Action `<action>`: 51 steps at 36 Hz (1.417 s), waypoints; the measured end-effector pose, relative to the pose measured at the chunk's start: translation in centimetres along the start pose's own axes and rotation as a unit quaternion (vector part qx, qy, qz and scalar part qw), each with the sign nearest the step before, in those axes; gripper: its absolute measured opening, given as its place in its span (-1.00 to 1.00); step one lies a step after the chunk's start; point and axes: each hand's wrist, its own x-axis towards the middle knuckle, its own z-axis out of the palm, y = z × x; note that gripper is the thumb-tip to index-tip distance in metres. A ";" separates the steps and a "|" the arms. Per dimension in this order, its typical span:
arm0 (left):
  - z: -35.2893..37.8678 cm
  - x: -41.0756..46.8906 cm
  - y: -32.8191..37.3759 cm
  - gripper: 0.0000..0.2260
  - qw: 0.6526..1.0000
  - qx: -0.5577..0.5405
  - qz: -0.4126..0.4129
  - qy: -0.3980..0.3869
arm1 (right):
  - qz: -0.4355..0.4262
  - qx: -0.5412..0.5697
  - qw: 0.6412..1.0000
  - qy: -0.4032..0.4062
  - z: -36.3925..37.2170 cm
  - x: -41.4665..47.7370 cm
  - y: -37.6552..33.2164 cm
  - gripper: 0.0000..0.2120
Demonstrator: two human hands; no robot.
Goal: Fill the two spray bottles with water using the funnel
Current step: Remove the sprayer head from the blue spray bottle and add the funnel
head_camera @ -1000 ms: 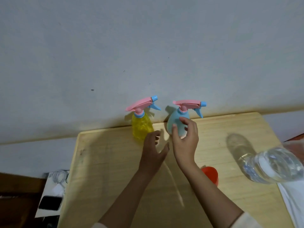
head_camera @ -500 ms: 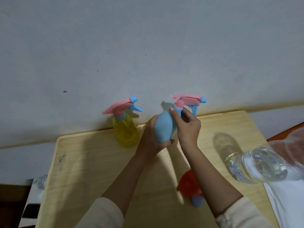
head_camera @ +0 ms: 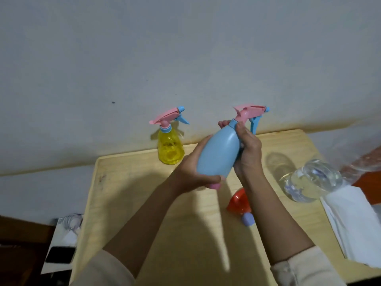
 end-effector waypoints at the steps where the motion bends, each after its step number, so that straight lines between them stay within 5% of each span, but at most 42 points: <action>1: 0.0 -0.8 0.4 -0.16 1.000 -0.021 0.006 -0.002 | 0.014 0.020 0.999 -0.047 0.0 -0.4 -0.2 -0.81; 6: 0.8 -4.9 0.6 -0.20 0.996 -0.074 0.014 0.044 | 0.117 0.011 0.983 -0.143 0.5 -2.6 -0.9 -0.59; 9: 1.9 -7.2 0.3 -0.16 0.995 -0.073 0.005 0.071 | 0.112 -0.113 0.987 -0.040 1.4 -4.5 -0.1 -0.57; 14: 3.0 -9.9 0.1 -0.09 0.995 -0.013 -0.006 0.101 | -0.057 -0.188 0.977 0.087 2.7 -7.8 0.7 -0.65; 17: 3.1 -11.3 0.2 -0.09 0.993 0.016 -0.008 0.113 | -0.090 -0.219 0.969 0.073 2.8 -8.7 0.4 -0.62; 24: 2.5 -13.6 0.6 -0.13 0.993 -0.008 0.010 0.118 | 0.020 -0.153 0.983 -0.097 2.4 -10.8 -0.4 -0.79; 27: 2.0 -14.1 1.0 -0.11 0.993 0.011 0.004 0.115 | -0.011 -0.245 0.968 -0.059 3.4 -11.4 -0.5 -0.77; 30: 1.8 -14.3 1.7 -0.12 0.991 0.026 0.022 0.128 | -0.053 -0.216 0.975 0.018 4.4 -12.1 -0.6 -0.70; 33: 1.6 -14.3 2.1 -0.13 0.988 0.027 0.039 0.147 | -0.048 -0.123 0.991 -0.028 4.7 -12.5 -0.8 -0.93; 37: 1.3 -14.1 2.3 -0.14 0.986 0.026 0.047 0.155 | -0.071 -0.174 0.979 -0.085 5.0 -12.9 -1.1 -0.86; 47: -0.4 -14.0 1.5 -0.09 0.987 0.057 0.031 0.146 | -0.093 -0.199 0.976 0.010 8.3 -11.2 -2.4 -0.73; 51: -1.6 -14.0 0.3 -0.13 0.984 0.034 -0.002 0.177 | -0.103 -0.179 0.978 -0.037 9.0 -9.6 -4.2 -0.83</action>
